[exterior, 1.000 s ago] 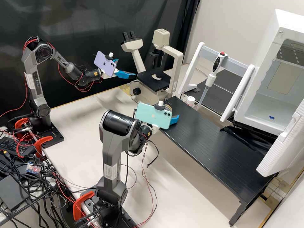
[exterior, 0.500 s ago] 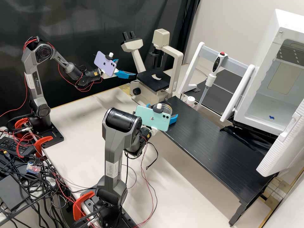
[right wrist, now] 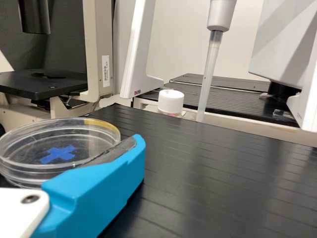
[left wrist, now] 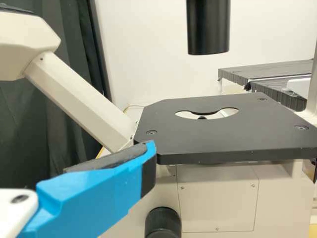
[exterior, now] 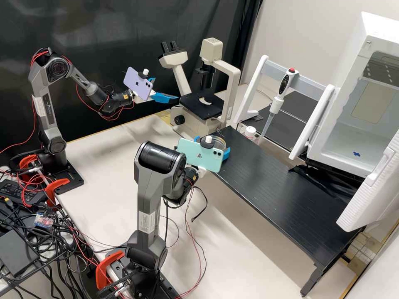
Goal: Move the petri dish to the incubator
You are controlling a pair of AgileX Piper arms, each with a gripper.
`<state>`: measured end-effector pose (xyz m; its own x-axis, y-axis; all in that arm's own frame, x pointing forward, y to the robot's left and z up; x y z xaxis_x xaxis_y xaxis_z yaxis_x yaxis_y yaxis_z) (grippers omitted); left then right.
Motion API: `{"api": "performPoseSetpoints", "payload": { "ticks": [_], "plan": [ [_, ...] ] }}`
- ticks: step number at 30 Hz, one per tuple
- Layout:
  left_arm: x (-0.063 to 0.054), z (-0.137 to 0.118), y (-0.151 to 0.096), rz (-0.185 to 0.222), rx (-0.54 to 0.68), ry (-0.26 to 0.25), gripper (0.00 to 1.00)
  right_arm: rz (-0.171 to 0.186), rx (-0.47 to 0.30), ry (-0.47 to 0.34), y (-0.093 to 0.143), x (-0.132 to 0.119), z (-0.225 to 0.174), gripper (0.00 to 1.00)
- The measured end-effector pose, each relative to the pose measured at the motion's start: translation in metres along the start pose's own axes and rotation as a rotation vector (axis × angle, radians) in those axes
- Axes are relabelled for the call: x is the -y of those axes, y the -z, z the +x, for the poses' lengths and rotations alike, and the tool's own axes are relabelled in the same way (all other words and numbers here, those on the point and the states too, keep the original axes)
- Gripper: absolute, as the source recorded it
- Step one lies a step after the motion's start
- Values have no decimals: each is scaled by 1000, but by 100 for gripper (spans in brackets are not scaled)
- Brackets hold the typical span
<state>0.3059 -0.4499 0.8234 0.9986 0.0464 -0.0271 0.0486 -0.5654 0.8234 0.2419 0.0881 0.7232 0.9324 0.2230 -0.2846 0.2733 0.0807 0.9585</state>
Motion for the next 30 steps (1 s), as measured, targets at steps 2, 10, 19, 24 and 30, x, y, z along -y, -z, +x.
{"api": "performPoseSetpoints", "payload": {
  "ticks": [2, 10, 19, 24, 30],
  "plan": [
    [0, 0, 0, 0, 0, 0, 100, -1, -2, 1, 0, 0, 0, 0],
    [0, 0, 0, 0, 0, 0, 100, -3, 7, 21, 0, 2, 0, 0],
    [0, 0, 0, 0, 0, 0, 100, 0, -8, 7, 5, -5, -3, 0],
    [0, 0, 0, 0, 0, 0, 100, -10, -10, 4, 6, -12, -12, 0],
    [0, 0, 0, 0, 0, 0, 100, -19, 22, -23, -1, -32, -30, 0]
  ]
}}
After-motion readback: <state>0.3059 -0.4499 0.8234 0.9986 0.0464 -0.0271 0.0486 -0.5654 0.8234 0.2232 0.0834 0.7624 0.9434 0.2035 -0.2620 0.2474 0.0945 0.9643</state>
